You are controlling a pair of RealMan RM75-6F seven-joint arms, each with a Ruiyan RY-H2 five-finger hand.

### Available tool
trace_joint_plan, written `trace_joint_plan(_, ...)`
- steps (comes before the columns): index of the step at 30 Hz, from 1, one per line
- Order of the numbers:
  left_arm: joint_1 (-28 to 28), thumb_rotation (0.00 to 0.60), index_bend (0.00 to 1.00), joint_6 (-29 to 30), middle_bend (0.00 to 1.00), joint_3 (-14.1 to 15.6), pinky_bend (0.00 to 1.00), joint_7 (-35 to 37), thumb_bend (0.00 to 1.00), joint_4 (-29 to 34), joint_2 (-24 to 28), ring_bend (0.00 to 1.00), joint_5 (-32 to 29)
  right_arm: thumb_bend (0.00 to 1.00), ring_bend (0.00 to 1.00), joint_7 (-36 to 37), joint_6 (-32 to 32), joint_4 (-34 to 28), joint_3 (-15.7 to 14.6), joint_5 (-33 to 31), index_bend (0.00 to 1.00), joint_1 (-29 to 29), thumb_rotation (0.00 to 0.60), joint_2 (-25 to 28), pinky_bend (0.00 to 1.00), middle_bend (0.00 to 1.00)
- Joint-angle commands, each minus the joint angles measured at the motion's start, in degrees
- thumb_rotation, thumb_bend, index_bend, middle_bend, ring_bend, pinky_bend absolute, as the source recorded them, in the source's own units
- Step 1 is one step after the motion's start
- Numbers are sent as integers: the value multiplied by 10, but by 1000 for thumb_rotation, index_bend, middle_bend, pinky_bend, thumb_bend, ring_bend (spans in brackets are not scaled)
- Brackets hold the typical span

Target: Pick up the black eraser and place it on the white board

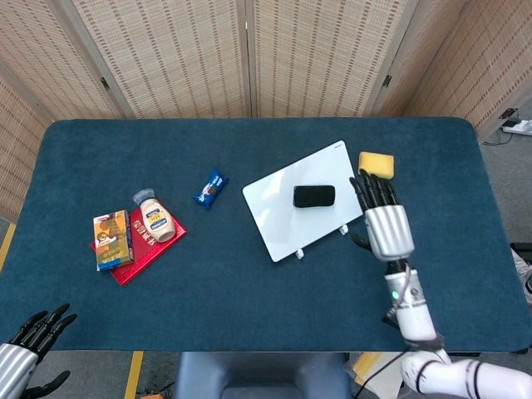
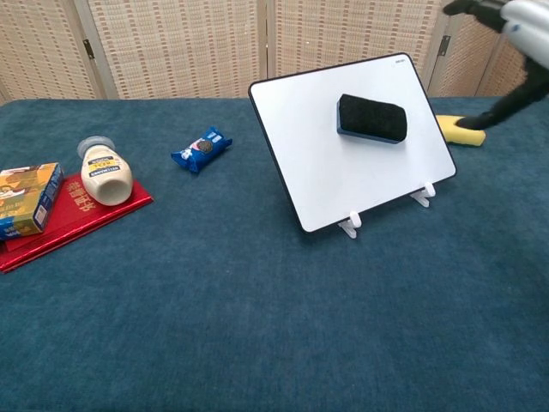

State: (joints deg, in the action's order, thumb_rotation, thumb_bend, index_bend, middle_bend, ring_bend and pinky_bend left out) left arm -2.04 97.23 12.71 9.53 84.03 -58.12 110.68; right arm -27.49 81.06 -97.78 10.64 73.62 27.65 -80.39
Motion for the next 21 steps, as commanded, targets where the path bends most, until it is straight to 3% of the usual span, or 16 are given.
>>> trace_joint_plan(1, -5, 600, 93, 9, 24, 1, 135, -8, 264, 0, -1, 187, 7, 184, 0, 11, 109, -111, -136, 126, 0, -132, 600, 136, 86, 0)
trace_joint_plan(5, -13, 600, 93, 25, 27, 5, 135, -23, 263, -1, -4, 187, 23, 184, 0, 21, 162, -102, -224, 190, 0, -214, 600, 189, 76, 0)
trace_joint_plan(8, -19, 600, 93, 34, 28, 10, 135, -36, 263, -2, -8, 187, 40, 184, 0, 58, 182, -54, -264, 219, 0, -261, 600, 193, 64, 0)
trace_joint_plan(12, -24, 600, 93, 41, 39, 15, 135, -56, 263, -7, -12, 187, 57, 184, 0, 90, 209, 4, -281, 234, 0, -307, 600, 183, 60, 0)
trace_joint_plan(15, -29, 600, 93, 48, 52, 17, 136, -67, 263, -12, -15, 186, 66, 184, 0, 167, 229, 32, -288, 262, 0, -321, 600, 191, 60, 0)
trace_joint_plan(21, -32, 600, 93, 54, 56, 16, 138, -73, 264, -13, -18, 187, 70, 184, 0, 222, 261, 66, -275, 283, 0, -342, 600, 201, 60, 0)
